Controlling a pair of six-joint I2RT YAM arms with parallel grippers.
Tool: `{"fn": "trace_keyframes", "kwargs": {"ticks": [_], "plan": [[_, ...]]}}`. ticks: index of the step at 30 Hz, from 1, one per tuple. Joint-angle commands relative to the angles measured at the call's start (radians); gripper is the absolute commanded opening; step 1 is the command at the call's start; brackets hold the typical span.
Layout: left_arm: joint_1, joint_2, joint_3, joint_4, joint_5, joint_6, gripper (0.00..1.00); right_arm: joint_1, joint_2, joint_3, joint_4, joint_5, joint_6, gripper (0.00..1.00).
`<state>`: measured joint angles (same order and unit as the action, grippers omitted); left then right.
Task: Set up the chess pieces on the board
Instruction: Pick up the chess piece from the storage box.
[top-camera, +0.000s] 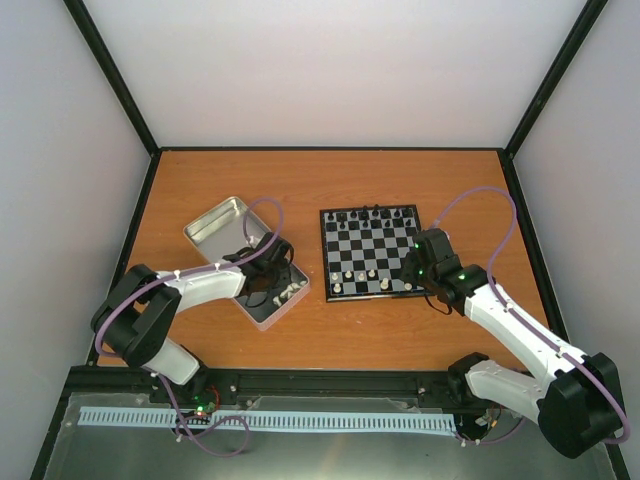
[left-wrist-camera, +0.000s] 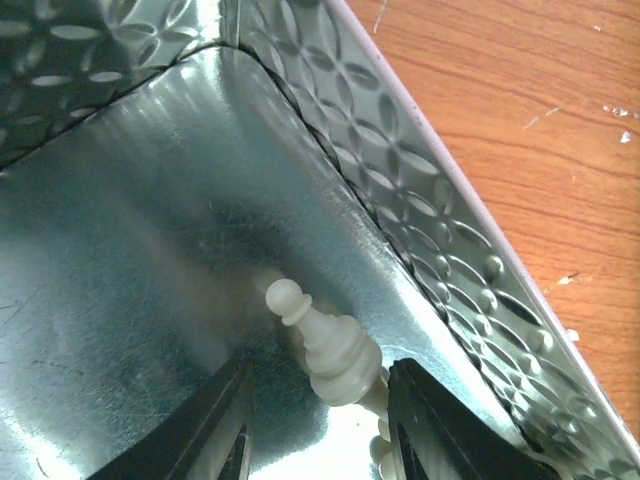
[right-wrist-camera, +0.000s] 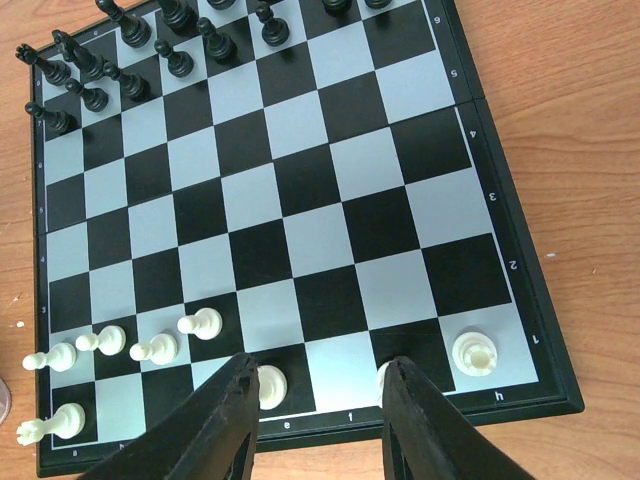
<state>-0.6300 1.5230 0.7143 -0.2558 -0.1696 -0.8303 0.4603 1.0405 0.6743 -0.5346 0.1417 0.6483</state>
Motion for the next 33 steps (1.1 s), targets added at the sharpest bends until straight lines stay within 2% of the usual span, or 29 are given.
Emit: {"fn": "trace_keyframes", "kwargs": {"ticks": [1, 10, 22, 25, 29, 33], "plan": [[0.004, 0.024, 0.035, -0.048, -0.025, 0.039, 0.39, -0.008, -0.006, 0.007, 0.01, 0.0, 0.005, 0.35], [0.006, 0.073, 0.051, -0.005, 0.015, 0.064, 0.47, -0.008, -0.015, 0.008, 0.003, 0.003, 0.004, 0.35], [0.007, 0.12, 0.084, -0.029, 0.028, 0.065, 0.45, -0.008, -0.028, 0.003, 0.004, 0.0, 0.008, 0.35], [0.007, 0.125, 0.086, -0.033, 0.027, 0.063, 0.41, -0.008, -0.034, 0.001, 0.004, -0.001, 0.013, 0.35], [0.007, 0.117, 0.085, -0.048, 0.019, 0.071, 0.28, -0.008, -0.042, 0.0, 0.004, 0.001, 0.015, 0.35], [0.007, 0.097, 0.075, -0.045, -0.006, 0.073, 0.23, -0.008, -0.044, -0.002, 0.008, -0.004, 0.017, 0.35]]}}
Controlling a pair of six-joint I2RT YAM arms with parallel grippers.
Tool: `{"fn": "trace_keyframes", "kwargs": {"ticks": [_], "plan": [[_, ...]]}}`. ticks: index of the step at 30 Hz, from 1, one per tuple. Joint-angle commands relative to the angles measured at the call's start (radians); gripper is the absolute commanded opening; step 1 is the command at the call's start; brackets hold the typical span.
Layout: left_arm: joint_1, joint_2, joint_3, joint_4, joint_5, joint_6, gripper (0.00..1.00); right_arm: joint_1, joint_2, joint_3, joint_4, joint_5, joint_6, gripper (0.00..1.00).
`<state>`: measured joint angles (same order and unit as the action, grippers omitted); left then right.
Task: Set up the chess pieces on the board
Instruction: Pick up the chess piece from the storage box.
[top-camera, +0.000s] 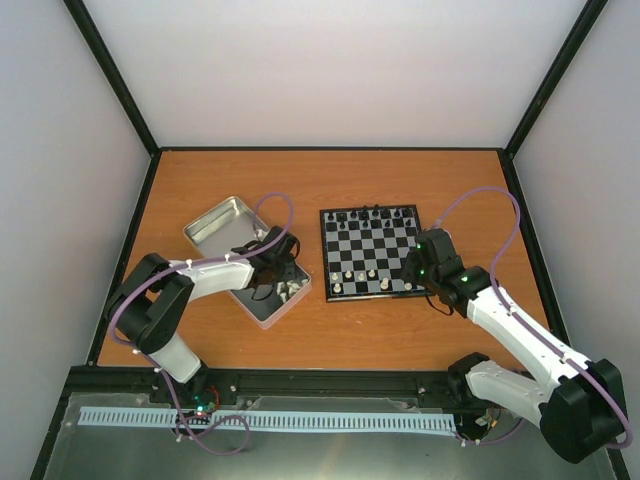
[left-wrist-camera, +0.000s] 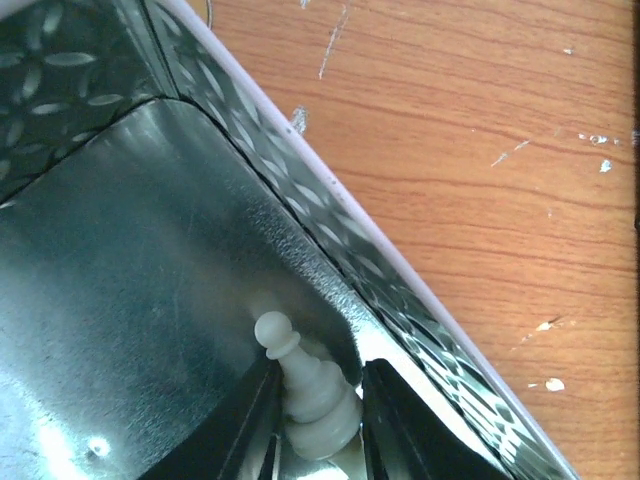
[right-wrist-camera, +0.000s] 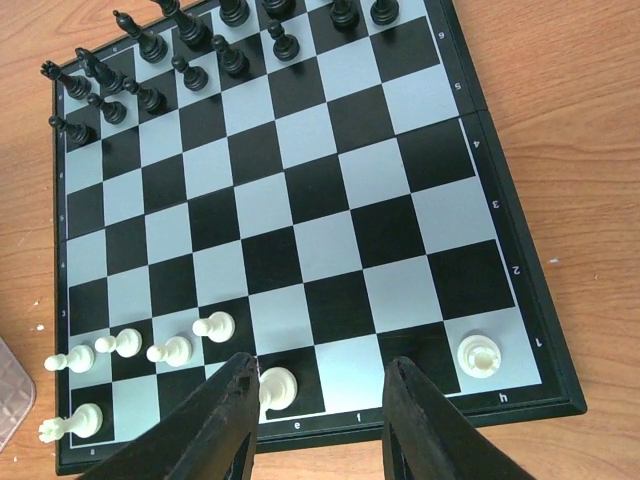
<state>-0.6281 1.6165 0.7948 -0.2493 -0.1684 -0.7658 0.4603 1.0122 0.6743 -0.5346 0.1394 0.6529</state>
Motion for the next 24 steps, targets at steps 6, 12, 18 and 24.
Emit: {"fn": "trace_keyframes", "kwargs": {"ticks": [6, 12, 18, 24], "plan": [[0.006, -0.068, -0.047, 0.012, 0.003, 0.03, 0.19, -0.007, 0.001, -0.013, 0.064, -0.12, -0.044, 0.35], [0.071, -0.195, -0.144, 0.134, 0.088, 0.063, 0.14, -0.002, 0.032, -0.016, 0.173, -0.307, -0.091, 0.36], [0.084, -0.354, -0.193, 0.18, 0.127, 0.09, 0.14, 0.039, 0.107, -0.001, 0.307, -0.469, -0.097, 0.37], [0.086, -0.539, -0.194, 0.177, 0.242, -0.028, 0.14, 0.21, 0.18, 0.013, 0.535, -0.533, -0.031, 0.42]]}}
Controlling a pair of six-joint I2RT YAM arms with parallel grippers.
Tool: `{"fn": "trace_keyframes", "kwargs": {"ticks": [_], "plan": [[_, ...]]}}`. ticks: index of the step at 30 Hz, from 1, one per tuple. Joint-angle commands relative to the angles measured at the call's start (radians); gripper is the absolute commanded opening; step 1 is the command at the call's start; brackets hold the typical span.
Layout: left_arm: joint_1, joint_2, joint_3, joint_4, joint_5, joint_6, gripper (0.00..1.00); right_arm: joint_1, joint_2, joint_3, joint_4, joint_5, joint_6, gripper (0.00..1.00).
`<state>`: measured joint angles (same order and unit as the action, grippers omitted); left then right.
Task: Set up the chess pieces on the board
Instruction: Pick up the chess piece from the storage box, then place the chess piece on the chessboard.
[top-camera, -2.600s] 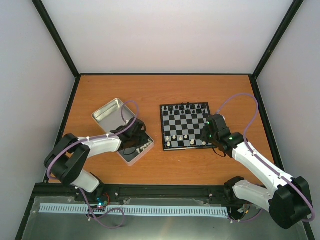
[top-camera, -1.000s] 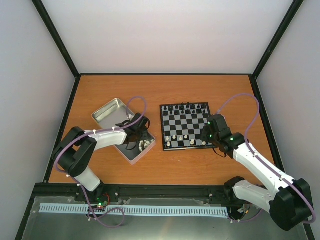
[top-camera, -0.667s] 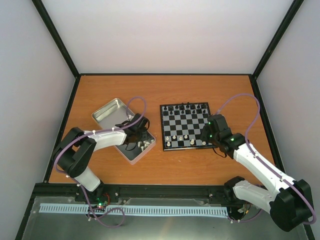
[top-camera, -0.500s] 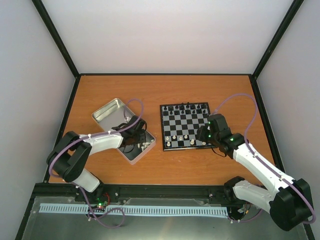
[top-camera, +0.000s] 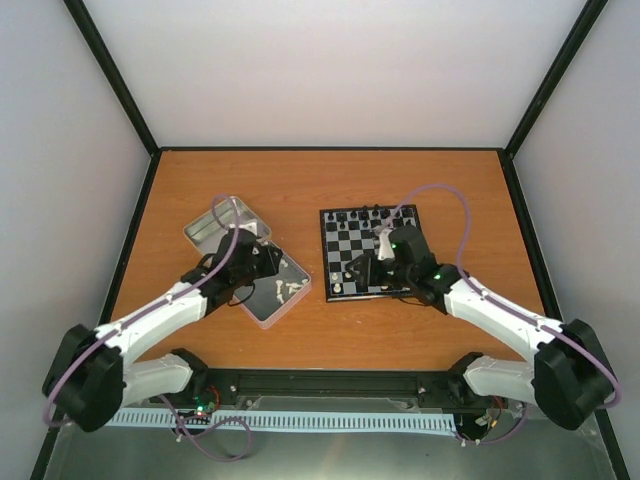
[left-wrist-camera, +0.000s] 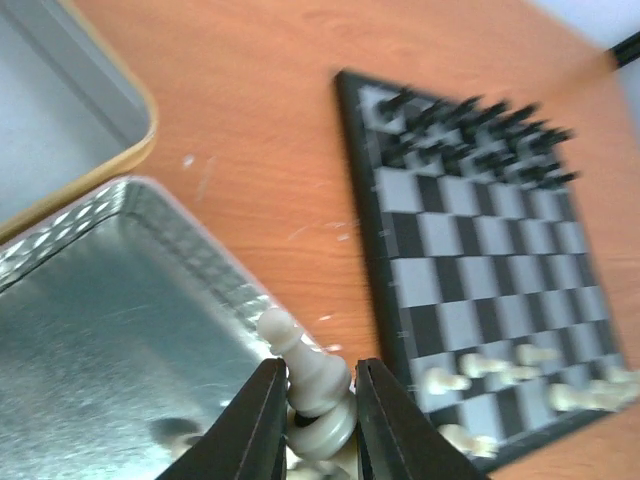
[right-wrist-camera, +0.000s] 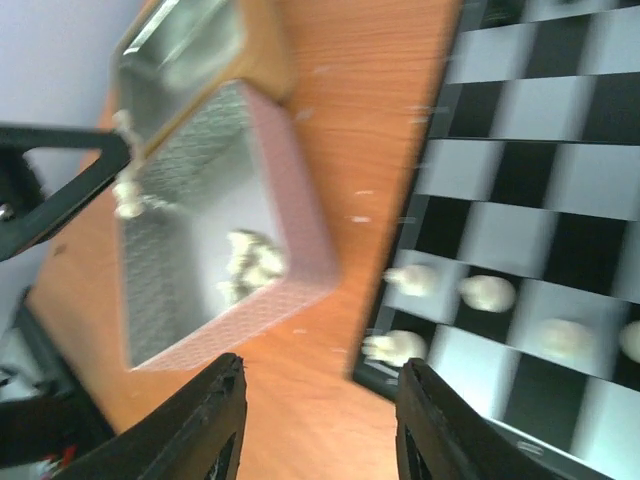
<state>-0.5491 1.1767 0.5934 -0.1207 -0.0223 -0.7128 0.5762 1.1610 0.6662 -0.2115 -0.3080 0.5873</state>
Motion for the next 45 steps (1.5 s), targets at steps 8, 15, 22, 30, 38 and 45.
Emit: {"fn": "trace_keyframes", "kwargs": {"ticks": [8, 15, 22, 30, 38, 45], "plan": [[0.007, -0.212, 0.048, 0.008, 0.191, -0.383, 0.16, 0.257, 0.123, 0.053, 0.463, 0.016, 0.092, 0.53], [0.008, -0.242, 0.009, 0.032, 0.187, -0.449, 0.17, 0.307, 0.255, 0.147, 0.522, -0.043, 0.07, 0.52], [0.008, -0.225, -0.015, 0.069, 0.203, -0.469, 0.17, 0.312, 0.311, 0.194, 0.523, -0.02, 0.081, 0.48], [0.008, -0.224, -0.024, 0.056, 0.195, -0.474, 0.17, 0.312, 0.341, 0.203, 0.509, -0.009, 0.099, 0.27], [0.008, -0.229, -0.05, 0.069, 0.202, -0.483, 0.18, 0.312, 0.368, 0.227, 0.509, -0.007, 0.079, 0.21], [0.008, -0.237, -0.047, 0.052, 0.182, -0.474, 0.18, 0.312, 0.393, 0.251, 0.476, -0.029, 0.078, 0.19]]}}
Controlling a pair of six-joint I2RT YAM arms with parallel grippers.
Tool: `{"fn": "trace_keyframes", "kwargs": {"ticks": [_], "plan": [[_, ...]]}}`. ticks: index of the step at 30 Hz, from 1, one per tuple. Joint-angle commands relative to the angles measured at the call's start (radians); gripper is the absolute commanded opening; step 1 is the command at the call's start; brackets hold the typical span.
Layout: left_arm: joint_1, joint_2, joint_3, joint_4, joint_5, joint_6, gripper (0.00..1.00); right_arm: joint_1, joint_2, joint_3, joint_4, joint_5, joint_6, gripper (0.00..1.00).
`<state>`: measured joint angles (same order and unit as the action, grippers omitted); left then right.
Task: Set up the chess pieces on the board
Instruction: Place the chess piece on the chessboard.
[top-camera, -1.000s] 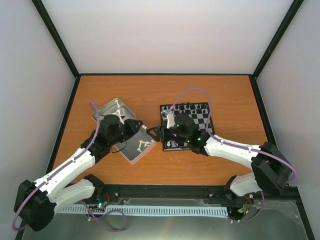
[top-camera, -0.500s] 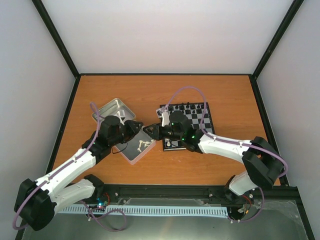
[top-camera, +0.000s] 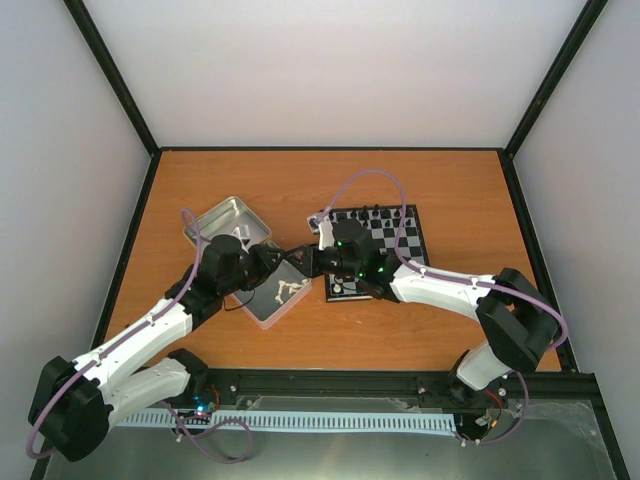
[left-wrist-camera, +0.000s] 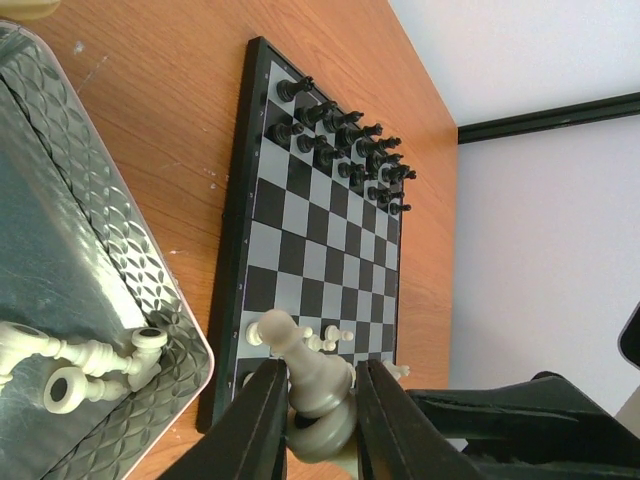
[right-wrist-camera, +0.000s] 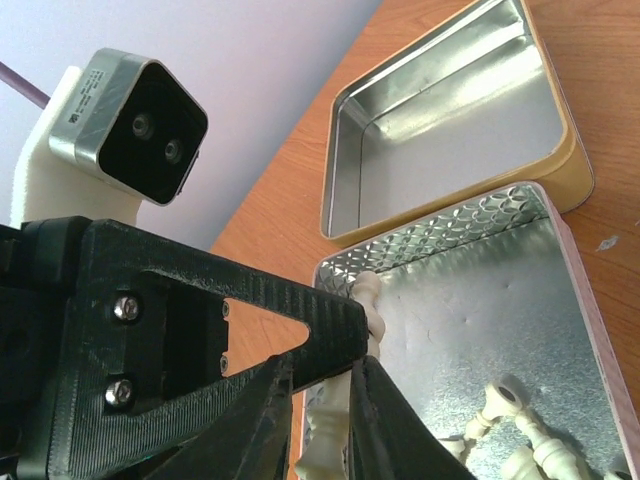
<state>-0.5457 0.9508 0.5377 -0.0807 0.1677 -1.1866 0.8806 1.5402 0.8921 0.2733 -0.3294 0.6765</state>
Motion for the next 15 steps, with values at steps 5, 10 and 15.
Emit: {"fn": "trace_keyframes", "kwargs": {"ticks": [5, 10, 15], "plan": [[0.004, -0.012, 0.01, 0.009, -0.02, 0.002, 0.18, 0.008, 0.003, 0.015, -0.024, -0.01, -0.01, 0.31], [0.004, -0.012, 0.013, 0.008, -0.023, 0.003, 0.18, 0.008, 0.0, 0.005, -0.044, -0.006, -0.01, 0.27], [0.003, -0.011, 0.015, 0.009, -0.025, 0.005, 0.19, 0.008, -0.004, -0.012, -0.033, -0.016, 0.001, 0.25]]}}
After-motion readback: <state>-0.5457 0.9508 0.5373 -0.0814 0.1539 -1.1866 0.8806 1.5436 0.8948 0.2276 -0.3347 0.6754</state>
